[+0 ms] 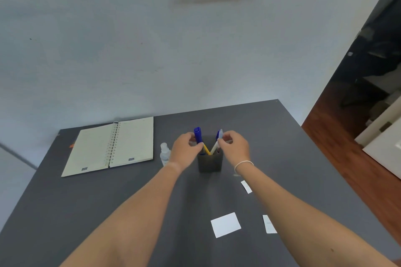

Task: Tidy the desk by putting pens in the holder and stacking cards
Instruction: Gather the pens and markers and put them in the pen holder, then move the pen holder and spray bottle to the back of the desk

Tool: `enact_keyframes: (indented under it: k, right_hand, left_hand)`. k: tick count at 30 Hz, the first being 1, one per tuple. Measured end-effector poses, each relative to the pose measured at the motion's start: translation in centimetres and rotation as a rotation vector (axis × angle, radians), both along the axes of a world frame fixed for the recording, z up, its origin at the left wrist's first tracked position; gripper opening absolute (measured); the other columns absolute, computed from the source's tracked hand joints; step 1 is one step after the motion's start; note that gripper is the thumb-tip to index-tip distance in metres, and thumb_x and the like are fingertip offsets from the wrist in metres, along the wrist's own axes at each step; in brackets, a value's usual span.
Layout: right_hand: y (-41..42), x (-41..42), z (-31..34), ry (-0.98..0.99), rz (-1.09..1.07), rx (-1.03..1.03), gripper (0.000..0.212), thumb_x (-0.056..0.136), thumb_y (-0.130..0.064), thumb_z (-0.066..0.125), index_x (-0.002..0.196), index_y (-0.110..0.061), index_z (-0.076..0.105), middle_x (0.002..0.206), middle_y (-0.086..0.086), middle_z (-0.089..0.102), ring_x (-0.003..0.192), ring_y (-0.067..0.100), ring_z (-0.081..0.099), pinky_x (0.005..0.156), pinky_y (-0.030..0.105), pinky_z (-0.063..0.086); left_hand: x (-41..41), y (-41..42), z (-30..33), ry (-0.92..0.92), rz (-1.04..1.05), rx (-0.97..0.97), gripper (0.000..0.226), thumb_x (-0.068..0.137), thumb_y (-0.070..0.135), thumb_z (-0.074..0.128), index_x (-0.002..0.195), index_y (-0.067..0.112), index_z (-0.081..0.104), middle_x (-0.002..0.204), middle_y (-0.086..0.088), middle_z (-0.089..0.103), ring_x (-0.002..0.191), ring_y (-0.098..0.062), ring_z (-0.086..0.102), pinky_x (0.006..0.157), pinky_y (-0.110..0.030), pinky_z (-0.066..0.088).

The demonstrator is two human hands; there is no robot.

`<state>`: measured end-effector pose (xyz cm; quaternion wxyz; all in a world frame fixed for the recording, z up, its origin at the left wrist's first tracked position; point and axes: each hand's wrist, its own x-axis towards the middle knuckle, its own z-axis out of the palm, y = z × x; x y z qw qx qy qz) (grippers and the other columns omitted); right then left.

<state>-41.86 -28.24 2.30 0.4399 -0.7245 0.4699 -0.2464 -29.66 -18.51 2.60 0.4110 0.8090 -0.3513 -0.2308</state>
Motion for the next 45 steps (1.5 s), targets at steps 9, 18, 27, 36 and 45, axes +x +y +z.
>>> enact_keyframes:
  k: [9,18,27,36,45]
  right_hand:
    - [0.0,-1.0,-1.5,0.026,0.010,-0.004,0.019,0.084,-0.024,0.059,0.100,-0.015,0.066,0.103,-0.002,0.061,0.089,0.011,0.053,0.067,0.018,0.037]
    - [0.7,-2.9,-3.4,-0.016,0.038,0.154,0.038,0.084,-0.010,0.052,0.121,-0.017,0.055,0.121,0.002,0.058,0.104,0.017,0.053,0.089,0.030,0.046]
    - [1.7,-2.6,-5.2,0.059,0.143,0.297,0.050,0.087,-0.014,0.057,0.135,-0.021,0.043,0.138,0.002,0.051,0.124,0.024,0.049,0.101,0.038,0.044]
    - [2.4,-1.2,-5.6,0.013,0.013,0.339,0.045,0.089,-0.015,0.057,0.133,-0.018,0.048,0.135,0.004,0.054,0.124,0.022,0.049,0.103,0.035,0.040]
    - [1.9,0.0,-5.0,-0.009,-0.069,0.333,0.045,0.091,-0.014,0.054,0.135,-0.015,0.047,0.138,0.005,0.052,0.129,0.023,0.045,0.106,0.035,0.036]
  left_hand:
    - [-0.3,0.6,-0.9,0.041,0.070,-0.007,0.026,0.085,0.020,0.059,0.112,0.021,0.060,0.102,0.005,0.061,0.089,-0.004,0.057,0.075,0.004,0.030]
    - [-1.0,1.2,-2.9,0.222,0.056,0.070,0.056,0.082,0.001,0.045,0.134,0.021,0.044,0.134,-0.005,0.052,0.116,-0.032,0.056,0.095,-0.040,0.047]
    - [-1.5,1.7,-4.5,0.213,-0.010,0.134,0.068,0.086,0.008,0.056,0.145,0.022,0.027,0.143,-0.004,0.046,0.105,-0.013,0.056,0.087,-0.022,0.042]
    - [-0.3,1.4,-5.3,0.289,-0.044,0.085,0.059,0.088,0.010,0.057,0.142,0.019,0.035,0.139,-0.004,0.051,0.125,-0.022,0.051,0.105,-0.043,0.042]
    - [0.9,0.2,-5.2,0.278,-0.081,0.017,0.056,0.088,0.013,0.057,0.141,0.018,0.038,0.136,-0.001,0.055,0.127,-0.016,0.049,0.109,-0.035,0.038]
